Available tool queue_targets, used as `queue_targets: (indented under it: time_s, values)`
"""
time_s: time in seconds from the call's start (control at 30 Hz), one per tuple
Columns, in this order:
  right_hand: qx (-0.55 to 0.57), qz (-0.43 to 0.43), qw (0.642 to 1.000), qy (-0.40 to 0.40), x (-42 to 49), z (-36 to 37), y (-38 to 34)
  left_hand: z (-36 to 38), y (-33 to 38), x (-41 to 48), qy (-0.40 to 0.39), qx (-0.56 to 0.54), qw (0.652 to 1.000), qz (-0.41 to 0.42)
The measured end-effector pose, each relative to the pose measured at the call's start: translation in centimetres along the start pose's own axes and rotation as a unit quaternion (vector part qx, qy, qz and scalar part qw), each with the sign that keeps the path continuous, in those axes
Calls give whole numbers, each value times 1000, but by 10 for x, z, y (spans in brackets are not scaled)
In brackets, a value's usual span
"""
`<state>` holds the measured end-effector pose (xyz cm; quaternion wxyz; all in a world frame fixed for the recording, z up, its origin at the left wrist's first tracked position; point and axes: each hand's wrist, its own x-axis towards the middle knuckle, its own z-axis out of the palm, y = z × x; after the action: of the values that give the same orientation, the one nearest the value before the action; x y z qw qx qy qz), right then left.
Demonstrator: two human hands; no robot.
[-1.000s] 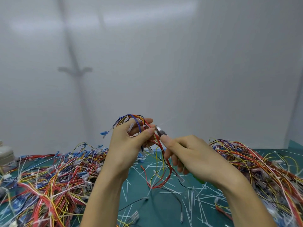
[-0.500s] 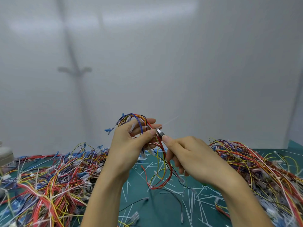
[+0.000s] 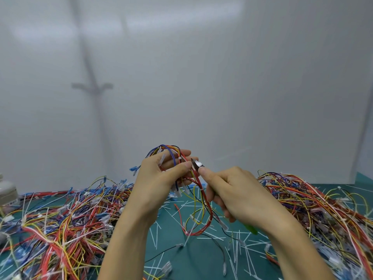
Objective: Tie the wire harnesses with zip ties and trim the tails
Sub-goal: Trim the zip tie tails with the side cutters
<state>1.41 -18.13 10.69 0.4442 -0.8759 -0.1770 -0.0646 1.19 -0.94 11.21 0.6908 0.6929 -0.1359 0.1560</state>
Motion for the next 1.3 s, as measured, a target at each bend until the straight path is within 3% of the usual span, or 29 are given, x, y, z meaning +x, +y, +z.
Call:
queue_targets:
  time_s: [0.13, 0.3, 0.47, 0.6, 0.7, 0.83, 1.03, 1.17, 1.3]
  values:
    - [128, 19, 990, 50, 5, -1, 0, 0, 3, -2, 9, 37, 999, -25]
    - [56, -8, 996, 67, 5, 1, 3, 3, 7, -3, -18, 24, 996, -85]
    - [145, -15, 986, 78, 8, 13, 0, 4, 8, -2, -37, -22, 997, -71]
    - [311, 5, 946, 90, 5, 7, -1, -8, 5, 1, -6, -89, 995, -36]
    - [370, -1, 926, 73, 4, -3, 1, -14, 6, 2, 45, -122, 991, -9]
    - [407, -19, 911, 61, 3, -9, 4, -15, 6, 1, 38, -18, 999, -24]
    - [348, -52, 931, 92, 4, -7, 2, 7, 4, -4, -132, 98, 986, -5]
    - [314, -69, 940, 111, 5, -3, 1, 11, 0, -3, -94, 109, 990, 10]
    - [267, -33, 954, 134, 10, 0, 8, 6, 0, -2, -39, 35, 999, 14]
